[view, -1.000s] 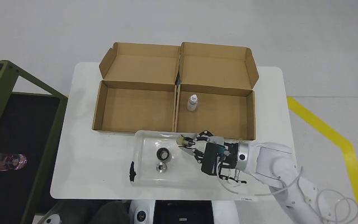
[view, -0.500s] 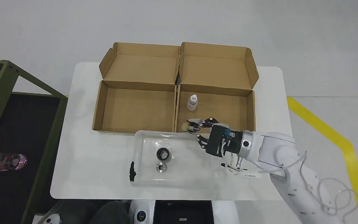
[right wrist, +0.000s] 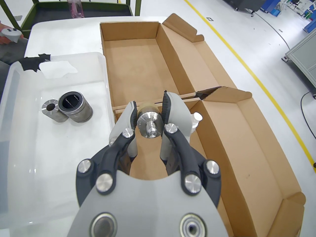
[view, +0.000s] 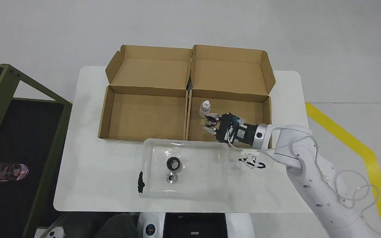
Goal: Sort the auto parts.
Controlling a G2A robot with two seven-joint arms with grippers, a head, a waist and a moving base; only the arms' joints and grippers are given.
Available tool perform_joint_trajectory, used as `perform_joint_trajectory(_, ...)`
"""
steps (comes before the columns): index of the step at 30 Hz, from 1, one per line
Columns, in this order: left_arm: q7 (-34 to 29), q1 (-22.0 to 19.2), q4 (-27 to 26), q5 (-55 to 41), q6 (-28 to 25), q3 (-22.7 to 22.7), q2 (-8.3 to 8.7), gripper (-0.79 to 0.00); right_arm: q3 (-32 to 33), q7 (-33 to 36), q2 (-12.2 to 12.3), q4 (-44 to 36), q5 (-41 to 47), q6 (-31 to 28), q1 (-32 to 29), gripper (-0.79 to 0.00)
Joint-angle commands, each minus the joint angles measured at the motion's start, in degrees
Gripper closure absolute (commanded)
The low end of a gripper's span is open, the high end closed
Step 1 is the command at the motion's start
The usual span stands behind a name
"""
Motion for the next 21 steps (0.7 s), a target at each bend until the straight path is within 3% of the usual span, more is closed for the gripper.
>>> perform_joint_trajectory(1,0.0,0.0,0.0,0.0,0.0,0.0,0.0,-0.785,-0.32,1.61,-0.06,1.05,-0.16,-0.17,1.07,0.0)
perform_joint_trajectory(21,0.0,0.0,0.0,0.0,0.0,0.0,0.0,-0.785,-8.11,13.13,-2.06,17.16,-1.63,-1.2,14.17,0.0)
